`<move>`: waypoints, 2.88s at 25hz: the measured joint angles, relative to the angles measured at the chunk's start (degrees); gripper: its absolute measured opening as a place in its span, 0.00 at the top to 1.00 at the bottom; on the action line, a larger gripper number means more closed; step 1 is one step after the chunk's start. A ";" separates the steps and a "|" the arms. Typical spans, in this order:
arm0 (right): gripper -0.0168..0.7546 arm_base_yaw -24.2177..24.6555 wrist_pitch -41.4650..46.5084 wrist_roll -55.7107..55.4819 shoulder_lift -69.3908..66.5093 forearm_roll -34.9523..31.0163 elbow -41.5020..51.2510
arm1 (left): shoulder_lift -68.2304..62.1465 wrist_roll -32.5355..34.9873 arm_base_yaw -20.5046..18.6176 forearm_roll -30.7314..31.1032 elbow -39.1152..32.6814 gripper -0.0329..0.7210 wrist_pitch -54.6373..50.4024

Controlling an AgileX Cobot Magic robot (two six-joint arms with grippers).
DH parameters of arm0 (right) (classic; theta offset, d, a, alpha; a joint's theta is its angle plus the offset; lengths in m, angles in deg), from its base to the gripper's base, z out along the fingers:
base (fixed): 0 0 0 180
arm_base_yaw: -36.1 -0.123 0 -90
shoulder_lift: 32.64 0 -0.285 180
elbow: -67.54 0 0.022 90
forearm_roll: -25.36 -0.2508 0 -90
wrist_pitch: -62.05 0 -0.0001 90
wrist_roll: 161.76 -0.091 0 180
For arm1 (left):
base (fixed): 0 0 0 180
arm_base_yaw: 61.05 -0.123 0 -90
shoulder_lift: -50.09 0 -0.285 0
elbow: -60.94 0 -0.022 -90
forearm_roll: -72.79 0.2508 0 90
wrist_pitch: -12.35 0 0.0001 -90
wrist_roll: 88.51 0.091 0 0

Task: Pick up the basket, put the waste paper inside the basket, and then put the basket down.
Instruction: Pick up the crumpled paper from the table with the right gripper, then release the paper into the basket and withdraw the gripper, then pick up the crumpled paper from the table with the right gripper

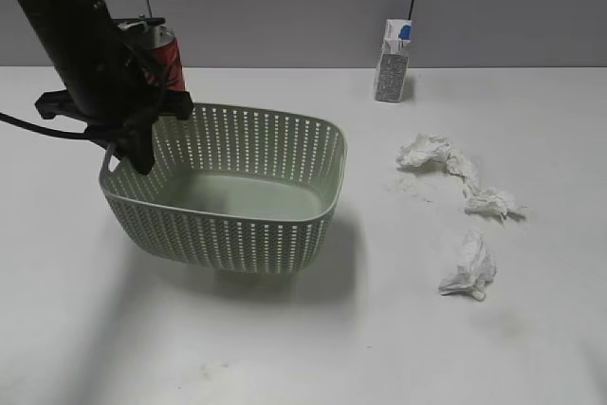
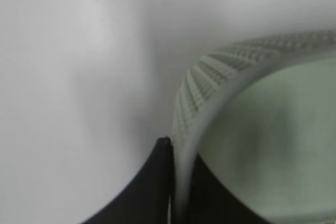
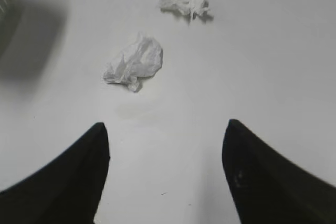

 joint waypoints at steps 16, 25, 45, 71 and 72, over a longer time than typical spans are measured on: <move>0.36 -18.09 -16.71 -15.47 -57.60 6.64 -15.73 | 0.00 0.00 0.00 0.64 0.00 0.96 0.00; 0.90 -18.27 -17.85 -17.15 -61.99 8.15 -17.59 | 0.00 0.00 0.00 0.64 0.00 0.96 -0.13; 0.62 -35.47 -10.91 10.69 -62.59 -9.57 -47.97 | 0.00 0.00 0.00 0.27 0.00 0.96 -0.20; 0.23 -7.53 -3.97 -7.16 -67.39 15.49 -39.25 | 0.00 0.00 0.00 0.44 0.00 0.96 -0.96; 0.23 -7.53 -4.55 -7.16 -68.41 15.43 -38.82 | 0.00 0.00 0.00 0.44 0.00 0.96 -0.96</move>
